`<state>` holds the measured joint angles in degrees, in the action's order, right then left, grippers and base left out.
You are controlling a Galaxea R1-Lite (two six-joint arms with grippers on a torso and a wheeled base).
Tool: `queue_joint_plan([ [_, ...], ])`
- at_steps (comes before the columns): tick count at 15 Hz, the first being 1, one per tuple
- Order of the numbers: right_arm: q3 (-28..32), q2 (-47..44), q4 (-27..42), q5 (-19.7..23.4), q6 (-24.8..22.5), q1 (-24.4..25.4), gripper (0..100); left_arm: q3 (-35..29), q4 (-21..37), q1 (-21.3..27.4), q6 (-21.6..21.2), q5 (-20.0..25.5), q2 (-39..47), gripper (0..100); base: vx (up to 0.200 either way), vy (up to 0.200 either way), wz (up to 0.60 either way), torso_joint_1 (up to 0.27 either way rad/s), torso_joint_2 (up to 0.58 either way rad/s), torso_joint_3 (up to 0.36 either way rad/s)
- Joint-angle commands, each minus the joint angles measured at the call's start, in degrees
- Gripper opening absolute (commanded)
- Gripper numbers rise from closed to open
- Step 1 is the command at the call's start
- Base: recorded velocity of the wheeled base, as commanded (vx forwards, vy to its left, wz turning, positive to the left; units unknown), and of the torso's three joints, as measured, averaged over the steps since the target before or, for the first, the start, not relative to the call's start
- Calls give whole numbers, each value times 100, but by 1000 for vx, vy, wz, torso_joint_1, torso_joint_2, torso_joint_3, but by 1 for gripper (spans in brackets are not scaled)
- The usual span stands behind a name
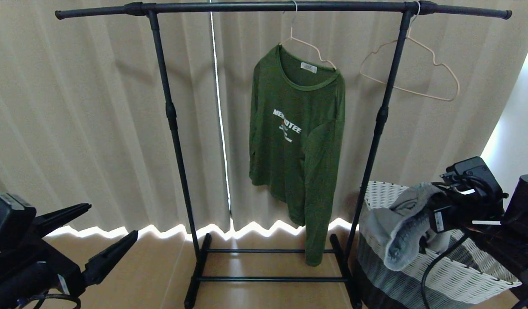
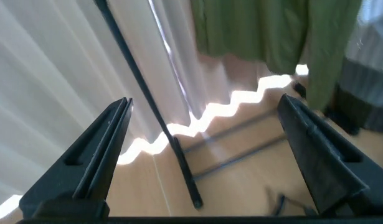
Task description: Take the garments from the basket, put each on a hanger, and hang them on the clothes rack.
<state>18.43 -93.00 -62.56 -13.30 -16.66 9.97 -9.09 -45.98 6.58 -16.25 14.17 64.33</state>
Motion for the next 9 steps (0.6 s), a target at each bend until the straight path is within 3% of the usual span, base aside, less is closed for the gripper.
queue_joint_plan([
  [1, 275, -34, 16, 20, -3, 348, 0, -40, 10, 27, -19, 385, 27, 100, 0, 0, 0, 0, 0, 0],
  [5, 908, -78, 16, 38, 5, 919, 0, -356, 10, 18, -897, 482, 730, 100, 0, 0, 0, 0, 0, 0],
  [7, 1215, -104, 16, 47, 14, 1156, 0, -497, 10, 185, -915, 491, 976, 100, 0, 0, 0, 0, 0, 0],
  [9, 1664, -201, 16, 56, 40, 1516, 0, -857, 10, 836, -792, 482, 1442, 100, 0, 0, 0, 0, 0, 0],
])
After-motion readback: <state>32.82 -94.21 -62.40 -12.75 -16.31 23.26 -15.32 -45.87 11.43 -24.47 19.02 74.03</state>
